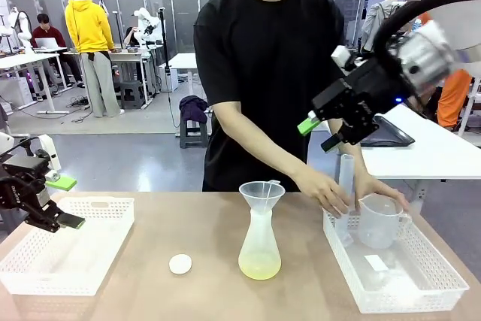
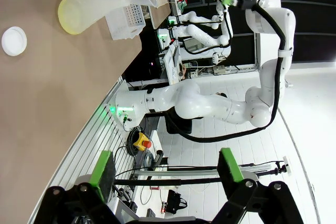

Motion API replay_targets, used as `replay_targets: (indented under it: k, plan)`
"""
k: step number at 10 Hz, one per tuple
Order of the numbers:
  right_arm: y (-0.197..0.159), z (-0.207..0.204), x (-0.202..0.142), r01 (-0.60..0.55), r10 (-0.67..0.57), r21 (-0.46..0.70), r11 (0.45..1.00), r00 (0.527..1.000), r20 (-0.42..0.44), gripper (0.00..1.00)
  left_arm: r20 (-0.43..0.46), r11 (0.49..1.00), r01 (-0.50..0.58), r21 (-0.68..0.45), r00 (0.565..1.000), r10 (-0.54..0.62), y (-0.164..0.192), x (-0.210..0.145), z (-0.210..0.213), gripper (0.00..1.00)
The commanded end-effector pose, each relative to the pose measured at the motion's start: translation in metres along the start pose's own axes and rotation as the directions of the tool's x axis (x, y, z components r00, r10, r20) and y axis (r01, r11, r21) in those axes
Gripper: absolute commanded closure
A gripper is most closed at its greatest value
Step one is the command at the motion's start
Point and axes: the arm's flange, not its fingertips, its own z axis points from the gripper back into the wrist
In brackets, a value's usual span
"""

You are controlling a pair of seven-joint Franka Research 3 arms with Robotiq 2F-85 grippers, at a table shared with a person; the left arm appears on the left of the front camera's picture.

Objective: Prepare the solutions needed for the experiment.
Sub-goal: Once the solution is in the Big flask , pick up the Plastic Funnel and place it back into the right Organizing basket.

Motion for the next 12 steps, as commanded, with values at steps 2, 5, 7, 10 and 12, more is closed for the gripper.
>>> replay_targets:
  k: [2,5,7,10,12]
  plan:
    - [0.008,-0.035,0.032,0.103,-0.103,-0.210,0.972,0.995,0.012,0.14,0.005,1.000,0.008,-0.020,1.000,-0.008,-0.002,-0.001,-0.001,0.00]
    - [0.008,-0.039,0.026,0.055,-0.053,-0.194,0.979,0.998,0.015,0.14,0.005,1.000,0.008,-0.020,1.000,-0.008,-0.002,-0.001,-0.001,0.00]
    - [0.008,-0.039,0.026,0.055,-0.053,-0.194,0.979,0.998,0.015,0.14,0.005,1.000,0.008,-0.020,1.000,-0.008,-0.002,-0.001,-0.001,0.00]
    - [0.004,-0.050,0.030,0.052,-0.064,-0.215,0.975,0.997,-0.052,0.14,0.005,1.000,0.008,-0.020,1.000,-0.008,-0.002,-0.001,-0.001,0.00]
    - [-0.003,-0.067,0.033,0.053,-0.083,-0.256,0.965,0.991,-0.109,0.14,0.005,1.000,0.008,-0.020,1.000,-0.008,-0.002,-0.001,-0.001,0.00]
